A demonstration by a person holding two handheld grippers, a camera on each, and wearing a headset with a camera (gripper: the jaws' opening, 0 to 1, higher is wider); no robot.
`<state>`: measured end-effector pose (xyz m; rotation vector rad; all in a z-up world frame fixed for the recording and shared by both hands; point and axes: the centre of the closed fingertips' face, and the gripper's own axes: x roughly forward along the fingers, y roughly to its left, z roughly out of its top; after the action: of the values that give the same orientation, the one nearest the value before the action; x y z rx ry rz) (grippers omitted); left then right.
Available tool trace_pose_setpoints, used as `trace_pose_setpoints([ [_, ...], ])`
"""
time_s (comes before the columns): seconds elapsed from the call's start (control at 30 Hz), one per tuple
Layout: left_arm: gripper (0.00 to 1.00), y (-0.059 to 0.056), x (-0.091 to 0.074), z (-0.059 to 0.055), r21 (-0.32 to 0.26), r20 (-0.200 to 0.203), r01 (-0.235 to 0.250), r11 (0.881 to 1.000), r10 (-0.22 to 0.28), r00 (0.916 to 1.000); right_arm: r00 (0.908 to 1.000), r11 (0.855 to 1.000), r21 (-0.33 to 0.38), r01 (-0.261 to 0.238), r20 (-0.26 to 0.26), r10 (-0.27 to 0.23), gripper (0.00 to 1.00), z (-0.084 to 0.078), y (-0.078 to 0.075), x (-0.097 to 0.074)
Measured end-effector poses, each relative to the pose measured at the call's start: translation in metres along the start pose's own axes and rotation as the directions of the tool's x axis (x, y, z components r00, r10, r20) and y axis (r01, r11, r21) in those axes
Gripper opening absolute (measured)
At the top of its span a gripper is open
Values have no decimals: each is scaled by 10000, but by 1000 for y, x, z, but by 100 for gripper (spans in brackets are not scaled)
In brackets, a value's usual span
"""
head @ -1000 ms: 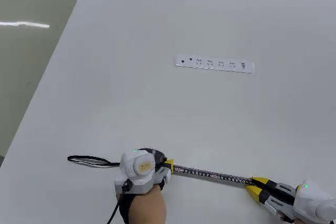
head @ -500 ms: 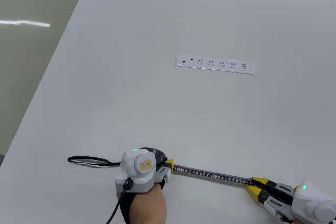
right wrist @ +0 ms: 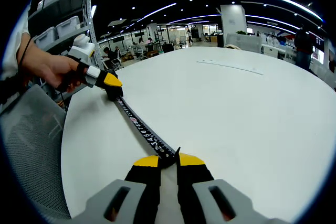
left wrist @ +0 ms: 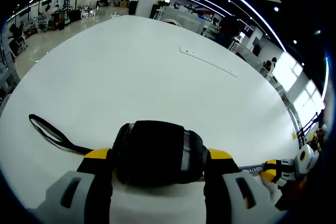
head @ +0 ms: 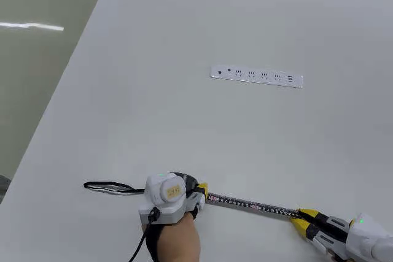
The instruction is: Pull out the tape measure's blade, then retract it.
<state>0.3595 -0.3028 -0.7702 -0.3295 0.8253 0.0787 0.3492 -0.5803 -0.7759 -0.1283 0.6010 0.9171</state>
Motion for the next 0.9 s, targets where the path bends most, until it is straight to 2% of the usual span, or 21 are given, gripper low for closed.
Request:
trace_pose_setpoints([
  [0.1, 68, 0, 0, -1, 129, -78, -30, 9999, 31, 10000, 10000, 10000, -16, 19, -27, -19, 10, -2, -1, 1],
  [0.5, 67, 1, 1, -1, 57, -436, -225, 9997, 227, 9988, 9999, 9999, -93, 68, -76, -69, 10, -1, -1, 1],
  [0.7, 67, 1, 0, -2, 56, -407, -220, 9997, 222, 9989, 9999, 9999, -170, 26, -135, -28, 10, -1, -2, 2],
  [0.9, 67, 1, 0, -2, 67, -421, -224, 9997, 226, 9989, 9983, 9968, -573, -553, -235, 540, 10, 5, 16, 15],
])
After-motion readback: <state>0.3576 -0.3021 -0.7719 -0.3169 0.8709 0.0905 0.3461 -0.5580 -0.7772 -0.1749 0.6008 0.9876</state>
